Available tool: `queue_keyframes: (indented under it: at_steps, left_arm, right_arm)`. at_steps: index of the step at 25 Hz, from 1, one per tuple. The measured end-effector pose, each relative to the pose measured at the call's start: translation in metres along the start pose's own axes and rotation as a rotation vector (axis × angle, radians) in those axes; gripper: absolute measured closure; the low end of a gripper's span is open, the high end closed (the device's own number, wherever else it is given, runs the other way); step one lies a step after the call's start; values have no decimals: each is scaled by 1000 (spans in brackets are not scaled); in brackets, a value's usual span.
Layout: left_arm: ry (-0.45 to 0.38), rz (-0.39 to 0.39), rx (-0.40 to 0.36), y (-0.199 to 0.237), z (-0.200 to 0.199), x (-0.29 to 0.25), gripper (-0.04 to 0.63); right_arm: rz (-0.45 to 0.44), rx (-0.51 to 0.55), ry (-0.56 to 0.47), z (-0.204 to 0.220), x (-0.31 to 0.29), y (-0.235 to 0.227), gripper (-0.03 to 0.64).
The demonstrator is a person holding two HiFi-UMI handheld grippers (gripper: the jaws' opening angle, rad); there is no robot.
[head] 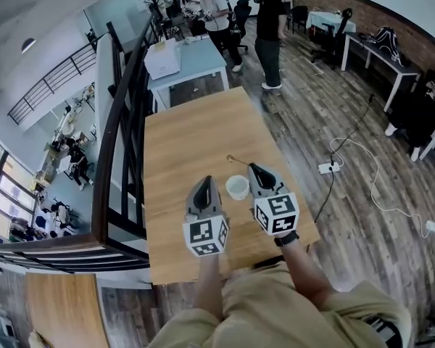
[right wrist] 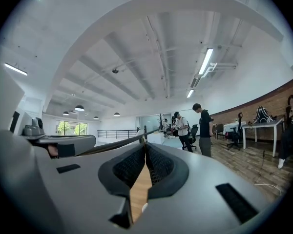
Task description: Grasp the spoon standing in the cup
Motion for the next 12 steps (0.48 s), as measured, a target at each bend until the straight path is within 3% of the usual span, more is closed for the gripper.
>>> queue_keyframes:
  at_steps: [12]
  left_arm:
    - [16,1,34,4,12,-3,594]
  right_arm:
    - [6,9,38,11,-8,-3,600]
Point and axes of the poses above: the fingertips, and each gripper's own axes: x backward along the fingers, y to its left, z out of its underside, the point moved 10 cm from there along x, backward along the fingers, and after that the axes turned 10 degrees about -y, right-handed, at the moved point
